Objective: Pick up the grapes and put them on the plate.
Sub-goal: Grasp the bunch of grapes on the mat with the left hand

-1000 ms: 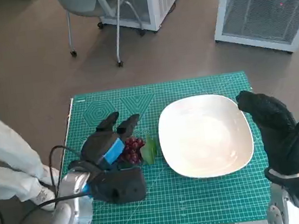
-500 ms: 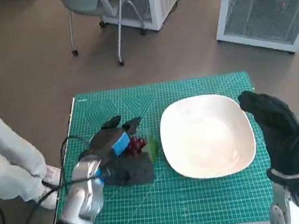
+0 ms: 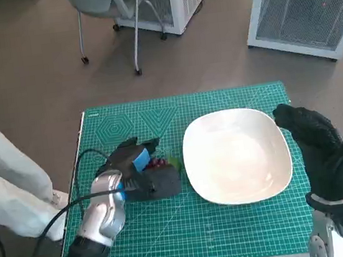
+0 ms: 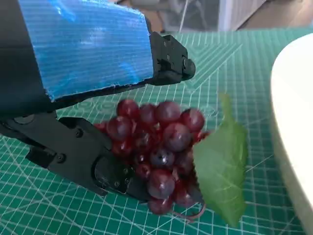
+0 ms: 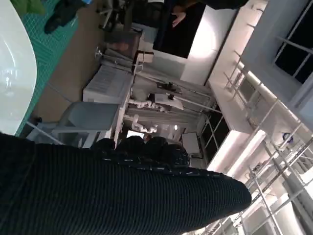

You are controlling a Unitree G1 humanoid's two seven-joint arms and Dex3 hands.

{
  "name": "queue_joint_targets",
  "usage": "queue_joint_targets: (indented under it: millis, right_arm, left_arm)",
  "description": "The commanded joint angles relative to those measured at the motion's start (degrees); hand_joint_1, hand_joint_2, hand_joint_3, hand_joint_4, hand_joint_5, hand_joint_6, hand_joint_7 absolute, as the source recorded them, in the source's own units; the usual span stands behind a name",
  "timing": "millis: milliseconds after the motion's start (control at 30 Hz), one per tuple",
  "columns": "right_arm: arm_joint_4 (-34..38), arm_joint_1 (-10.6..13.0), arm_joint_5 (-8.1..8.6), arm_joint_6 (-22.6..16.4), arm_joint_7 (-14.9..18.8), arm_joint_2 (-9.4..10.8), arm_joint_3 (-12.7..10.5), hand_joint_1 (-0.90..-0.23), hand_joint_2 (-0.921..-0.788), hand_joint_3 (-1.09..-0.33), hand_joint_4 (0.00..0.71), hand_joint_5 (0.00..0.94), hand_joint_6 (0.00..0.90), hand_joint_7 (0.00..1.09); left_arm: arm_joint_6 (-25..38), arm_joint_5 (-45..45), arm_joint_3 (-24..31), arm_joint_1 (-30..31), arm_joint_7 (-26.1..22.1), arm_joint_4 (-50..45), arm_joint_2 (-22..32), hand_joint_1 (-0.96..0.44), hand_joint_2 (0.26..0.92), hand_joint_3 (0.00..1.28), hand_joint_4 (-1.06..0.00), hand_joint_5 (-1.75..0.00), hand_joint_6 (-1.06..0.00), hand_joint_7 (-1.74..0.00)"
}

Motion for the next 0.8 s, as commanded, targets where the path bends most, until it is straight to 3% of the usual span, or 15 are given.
queue_joint_targets:
  millis: [33, 800]
  right_arm:
    - [0.3, 1.2, -0.23, 0.4, 0.1, -0.2, -0.2, -0.455, -0.921, -0.545, 0.650, 0.000, 0.241, 0.78]
    - [0.0, 1.3, -0.98, 0.8, -0.4, -0.4, -0.2, -0.459, -0.921, -0.545, 0.650, 0.000, 0.241, 0.78]
  left_arm:
    - [0.7, -1.1, -0.7, -1.7, -0.1, 3.1, -0.4, -0.12, 0.755, 0.01, -0.09, 0.00, -0.29, 0.00]
    - [2.4, -2.8, -3.2, -3.8, 0.2, 8.1, -1.3, -0.11, 0.776, 0.01, -0.10, -0.01, -0.30, -0.01]
